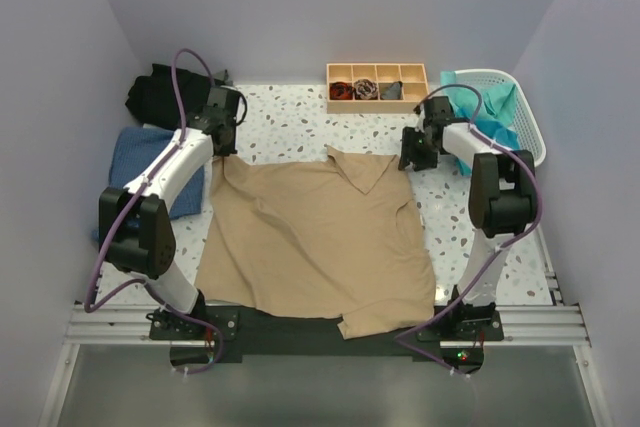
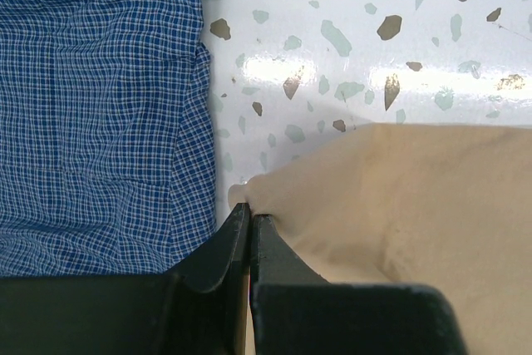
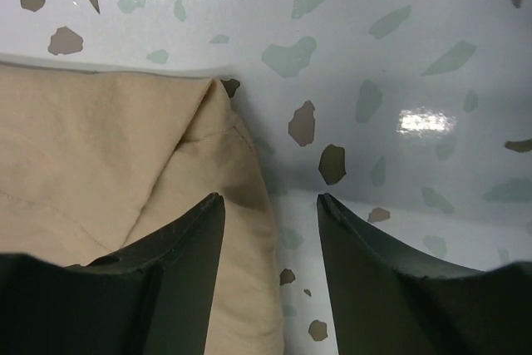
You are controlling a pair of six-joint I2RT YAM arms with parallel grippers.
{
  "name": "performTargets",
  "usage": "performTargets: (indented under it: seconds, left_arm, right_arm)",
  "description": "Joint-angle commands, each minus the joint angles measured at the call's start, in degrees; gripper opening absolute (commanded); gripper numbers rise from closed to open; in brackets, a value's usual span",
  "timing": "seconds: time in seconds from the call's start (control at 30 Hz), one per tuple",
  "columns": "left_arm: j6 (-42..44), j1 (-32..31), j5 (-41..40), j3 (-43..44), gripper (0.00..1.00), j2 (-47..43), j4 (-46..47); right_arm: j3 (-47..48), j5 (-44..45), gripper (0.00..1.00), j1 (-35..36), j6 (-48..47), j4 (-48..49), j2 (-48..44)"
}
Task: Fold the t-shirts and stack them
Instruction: Flatten the tshirt out
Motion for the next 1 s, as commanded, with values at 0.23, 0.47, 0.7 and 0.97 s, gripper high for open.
performTargets:
  seconds: [0.23,0.47,0.7,0.97]
  left_arm:
    - [1.45,0.01,1.76,1.12,0.00,0.82,0.41]
    - [1.89,-0.08,1.49,1.83,0.00,0.12,-0.12]
    - [1.63,0.01,2.72,1.83,0.00,1.26,0.32]
    - [1.54,0.01,3.25,1.65,0.00,1.52,0.41]
  right_arm:
    - [-0.63,-15.68,0.00,-3.56,2.24,6.41,5.01]
    - [-4.33,-15.78,0.00,-3.56,2.07,10.73,-7.90]
    - [-1.61,-19.12,0.00,1.34,1.98,5.82,-12.05]
    - [-1.79,-20.25,0.00,10.40,0.66,0.45,-6.87]
